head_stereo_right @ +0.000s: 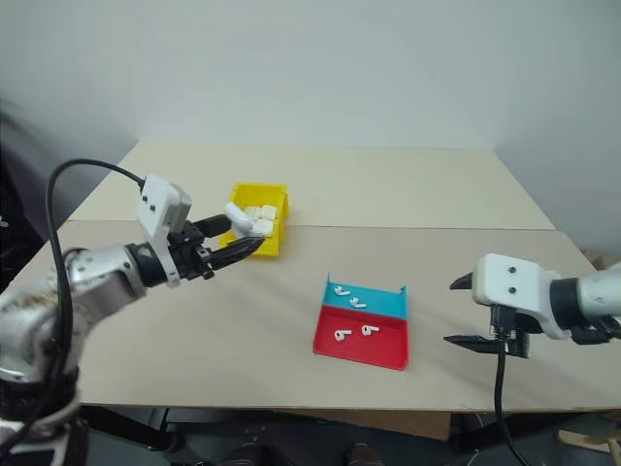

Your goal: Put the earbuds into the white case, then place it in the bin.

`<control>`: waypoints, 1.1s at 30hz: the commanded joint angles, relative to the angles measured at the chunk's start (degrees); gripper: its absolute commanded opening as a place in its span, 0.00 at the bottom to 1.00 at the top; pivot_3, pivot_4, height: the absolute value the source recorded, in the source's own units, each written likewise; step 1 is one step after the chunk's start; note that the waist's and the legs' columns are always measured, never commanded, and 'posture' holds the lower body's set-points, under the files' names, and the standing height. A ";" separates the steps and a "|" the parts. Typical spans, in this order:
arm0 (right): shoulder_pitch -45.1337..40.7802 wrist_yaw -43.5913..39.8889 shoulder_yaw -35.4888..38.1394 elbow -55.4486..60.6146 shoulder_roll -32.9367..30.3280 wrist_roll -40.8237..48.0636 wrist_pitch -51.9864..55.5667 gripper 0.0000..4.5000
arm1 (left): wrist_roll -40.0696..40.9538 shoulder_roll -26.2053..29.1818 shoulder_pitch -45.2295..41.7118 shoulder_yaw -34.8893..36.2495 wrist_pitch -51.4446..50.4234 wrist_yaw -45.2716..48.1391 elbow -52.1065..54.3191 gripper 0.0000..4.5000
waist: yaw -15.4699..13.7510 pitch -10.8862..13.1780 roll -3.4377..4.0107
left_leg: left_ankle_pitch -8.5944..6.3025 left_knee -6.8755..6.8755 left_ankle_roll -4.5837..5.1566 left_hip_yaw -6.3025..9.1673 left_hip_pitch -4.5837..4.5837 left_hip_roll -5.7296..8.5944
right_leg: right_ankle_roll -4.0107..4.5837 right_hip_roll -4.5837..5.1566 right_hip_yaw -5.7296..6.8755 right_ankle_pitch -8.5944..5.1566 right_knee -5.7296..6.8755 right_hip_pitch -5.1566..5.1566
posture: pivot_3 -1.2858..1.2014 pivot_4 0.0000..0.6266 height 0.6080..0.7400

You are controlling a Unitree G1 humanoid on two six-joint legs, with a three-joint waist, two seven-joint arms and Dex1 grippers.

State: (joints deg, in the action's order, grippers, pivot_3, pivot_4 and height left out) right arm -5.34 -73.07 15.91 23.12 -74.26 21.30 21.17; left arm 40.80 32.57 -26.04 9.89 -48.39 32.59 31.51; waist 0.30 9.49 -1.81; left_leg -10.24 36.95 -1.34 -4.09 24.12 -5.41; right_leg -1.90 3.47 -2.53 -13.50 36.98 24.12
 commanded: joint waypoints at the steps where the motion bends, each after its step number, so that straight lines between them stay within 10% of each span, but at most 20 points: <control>1: -5.50 -4.02 -4.82 1.40 -3.16 -0.20 -1.84 1.00 | -0.09 -6.09 4.44 0.03 15.80 7.70 0.71 0.62 | 0.00 -0.02 0.04 | 0.00 0.00 0.00 -0.01 -0.01 0.00 | 0.00 0.00 -0.02 0.00 -0.01 -0.01 | 0.52 0.24 1.00; 12: -34.81 -8.39 -34.44 2.18 4.71 -13.35 12.02 1.00 | -11.64 -15.86 13.29 -9.71 54.23 27.12 -16.93 0.62 | 0.52 -0.12 0.20 | 0.00 0.05 0.01 0.03 0.00 0.01 | -0.03 -0.03 -0.04 0.03 0.00 0.06 | 0.52 0.24 1.00; 18: -43.18 -8.69 -46.59 0.38 13.57 -22.27 18.06 1.00 | -11.03 -14.42 16.35 -9.58 60.36 32.51 -20.33 0.62 | 0.47 -0.14 0.24 | -0.01 0.05 0.02 0.03 0.07 0.01 | -0.02 -0.03 -0.04 0.04 0.03 0.16 | 0.52 0.24 1.00; 23: -47.44 -7.70 -52.45 -0.91 20.20 -27.33 22.17 0.72 | -10.36 -10.29 20.14 -8.89 59.95 33.86 -18.27 0.62 | 0.49 -0.15 0.27 | -0.01 0.06 0.02 0.03 0.08 0.00 | 0.00 -0.03 -0.02 0.04 0.06 0.19 | 0.52 0.24 1.00; 33: -49.97 -8.61 -58.21 -3.61 27.58 -31.62 21.89 0.72 | -11.24 -5.72 27.55 -6.83 64.54 35.48 -17.22 0.62 | 0.51 -0.17 0.30 | -0.01 0.04 0.02 0.01 0.07 -0.04 | 0.11 -0.02 0.03 -0.02 0.08 0.22 | 0.52 0.24 1.00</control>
State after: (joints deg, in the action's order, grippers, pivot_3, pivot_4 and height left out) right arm -53.67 -81.42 -42.41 19.45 -46.98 -8.91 43.16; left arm 29.29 26.34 0.90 2.01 14.25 67.54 11.84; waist 0.81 9.32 -1.50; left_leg -10.25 36.99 -1.32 -4.09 24.20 -5.45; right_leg -1.76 3.45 -2.50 -13.54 37.06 24.34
